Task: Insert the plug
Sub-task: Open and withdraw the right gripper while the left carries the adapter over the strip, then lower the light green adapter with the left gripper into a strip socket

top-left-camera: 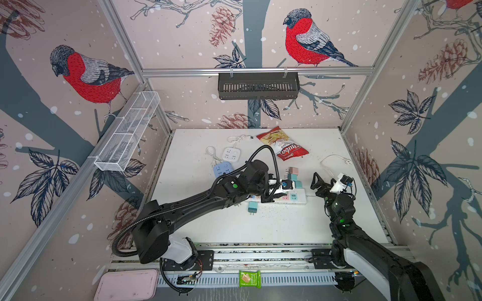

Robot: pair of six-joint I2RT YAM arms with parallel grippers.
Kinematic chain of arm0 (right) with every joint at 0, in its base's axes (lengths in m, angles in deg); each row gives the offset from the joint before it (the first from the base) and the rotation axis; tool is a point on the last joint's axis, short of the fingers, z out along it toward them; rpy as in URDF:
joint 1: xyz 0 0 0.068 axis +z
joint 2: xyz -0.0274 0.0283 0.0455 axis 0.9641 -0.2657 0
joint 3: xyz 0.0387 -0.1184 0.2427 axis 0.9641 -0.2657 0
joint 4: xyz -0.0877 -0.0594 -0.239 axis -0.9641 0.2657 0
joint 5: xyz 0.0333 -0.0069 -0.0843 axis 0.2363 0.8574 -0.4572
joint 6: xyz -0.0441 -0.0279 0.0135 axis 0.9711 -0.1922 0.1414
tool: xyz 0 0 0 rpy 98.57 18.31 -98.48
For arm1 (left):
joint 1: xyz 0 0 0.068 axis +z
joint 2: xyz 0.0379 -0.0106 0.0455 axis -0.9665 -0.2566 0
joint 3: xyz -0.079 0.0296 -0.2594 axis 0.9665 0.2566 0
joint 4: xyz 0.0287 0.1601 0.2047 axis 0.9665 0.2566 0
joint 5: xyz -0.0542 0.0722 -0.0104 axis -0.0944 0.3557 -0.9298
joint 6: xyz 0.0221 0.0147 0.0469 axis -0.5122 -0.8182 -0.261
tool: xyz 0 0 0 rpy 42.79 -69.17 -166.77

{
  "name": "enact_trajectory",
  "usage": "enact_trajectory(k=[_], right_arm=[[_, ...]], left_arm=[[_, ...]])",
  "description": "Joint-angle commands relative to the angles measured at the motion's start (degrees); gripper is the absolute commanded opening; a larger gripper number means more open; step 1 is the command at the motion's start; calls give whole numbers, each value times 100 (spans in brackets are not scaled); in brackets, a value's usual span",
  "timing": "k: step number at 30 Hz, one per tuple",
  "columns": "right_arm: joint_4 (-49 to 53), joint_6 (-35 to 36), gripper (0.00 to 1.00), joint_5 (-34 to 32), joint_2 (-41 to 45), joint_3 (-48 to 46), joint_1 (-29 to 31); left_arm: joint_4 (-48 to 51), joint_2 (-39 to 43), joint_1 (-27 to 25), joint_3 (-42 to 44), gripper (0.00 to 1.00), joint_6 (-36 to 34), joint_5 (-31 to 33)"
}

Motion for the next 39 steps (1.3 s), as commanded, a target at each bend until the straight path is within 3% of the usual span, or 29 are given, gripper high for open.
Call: enact_trajectory(k=[1,6,14,24,39], right_arm=[[3,30,100,-202,-30,60,4],[64,8,100,-276,18,62,10],[129,-317,100,-832,422,-175,-51],[162,-532,100,-898,572,-260,-234],[186,-561,100,-1095,702,-321,-175]], left_arm=[[851,-423,-8,-553,0,-409,-156],[1666,-1384,-8,-1738,0,-159,-89],[2898,-2849,-8,-3512,0,985,5],[1992,-2966,-17,-3124,0,1210,80],[2071,-3777,-2,-3838,0,1143,-123]])
